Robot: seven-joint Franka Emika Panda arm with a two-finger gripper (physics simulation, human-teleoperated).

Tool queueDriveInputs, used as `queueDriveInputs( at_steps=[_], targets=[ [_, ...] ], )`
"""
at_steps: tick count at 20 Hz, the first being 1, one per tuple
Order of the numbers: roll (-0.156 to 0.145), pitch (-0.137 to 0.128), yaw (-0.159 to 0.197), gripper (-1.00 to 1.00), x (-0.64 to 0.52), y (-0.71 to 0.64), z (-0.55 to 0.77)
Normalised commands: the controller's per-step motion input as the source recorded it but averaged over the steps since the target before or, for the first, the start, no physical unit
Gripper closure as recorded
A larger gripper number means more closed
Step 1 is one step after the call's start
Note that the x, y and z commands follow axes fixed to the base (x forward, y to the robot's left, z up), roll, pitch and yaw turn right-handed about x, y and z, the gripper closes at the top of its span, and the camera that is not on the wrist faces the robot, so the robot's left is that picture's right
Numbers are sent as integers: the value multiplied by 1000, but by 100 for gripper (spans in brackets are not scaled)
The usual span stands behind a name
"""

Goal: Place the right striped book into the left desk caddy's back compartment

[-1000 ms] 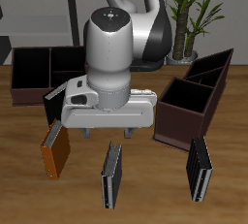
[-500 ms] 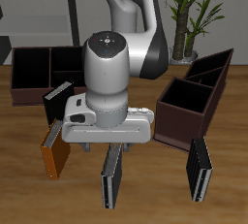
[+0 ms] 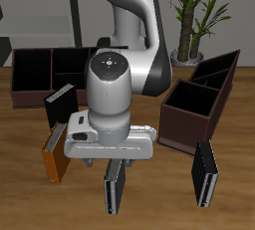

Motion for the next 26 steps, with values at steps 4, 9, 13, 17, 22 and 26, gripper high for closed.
queueDriveInputs(
  at_steps=[4,9,13,17,22,26],
  targets=[
    [-3,32,-16,-100,49,128,-288],
    [-3,40,-19,100,51,63,-332],
    [12,10,-11,100,6,37,-149],
    [-10,26,-30,100,23,43,-166],
    [-24,-11,-5,100,-63,68,229],
    [-19,-45,-25,100,-200,148,630]
  ],
)
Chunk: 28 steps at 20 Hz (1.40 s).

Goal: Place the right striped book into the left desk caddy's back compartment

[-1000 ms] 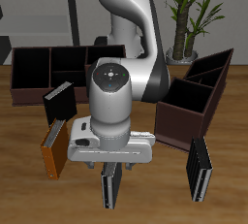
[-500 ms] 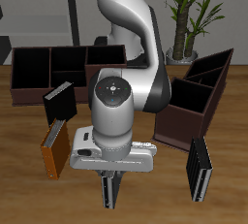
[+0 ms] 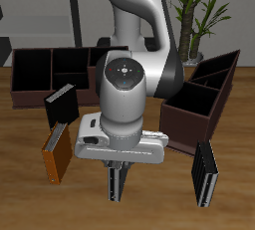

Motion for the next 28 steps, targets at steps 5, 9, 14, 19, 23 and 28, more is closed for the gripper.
queueDriveInputs(
  at_steps=[5,9,14,19,23,28],
  targets=[
    [-69,-72,32,100,-246,52,753],
    [-20,-57,2,100,-295,34,693],
    [-37,-64,2,100,-415,32,744],
    [-34,-84,9,100,-717,247,707],
    [-20,-56,27,100,-580,249,410],
    [-8,-72,13,100,-520,224,386]
  ],
)
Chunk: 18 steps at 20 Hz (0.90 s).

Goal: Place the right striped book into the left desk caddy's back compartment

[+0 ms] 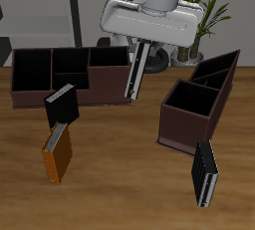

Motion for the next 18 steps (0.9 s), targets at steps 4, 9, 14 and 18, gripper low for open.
queueDriveInputs(
  at_steps=[4,9,14,18],
  targets=[
    [-43,-64,-29,100,-536,156,337],
    [-48,-56,-75,100,-483,220,185],
    [-44,-19,-44,100,-340,287,-85],
    [-6,-7,-41,100,-235,224,-115]
  ],
)
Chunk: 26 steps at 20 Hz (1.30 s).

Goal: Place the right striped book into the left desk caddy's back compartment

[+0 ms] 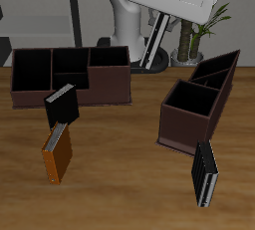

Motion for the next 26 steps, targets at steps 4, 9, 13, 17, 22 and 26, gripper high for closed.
queueDriveInputs(
  at_steps=[4,9,13,17,22,26],
  targets=[
    [13,1,10,100,-218,320,-207],
    [36,-55,28,100,-363,337,-58],
    [-10,-18,-33,100,-323,145,-14],
    [14,-10,-9,100,-285,156,-41],
    [43,-21,-7,100,-298,205,-12],
    [11,-25,-22,100,-307,160,-10]
  ],
)
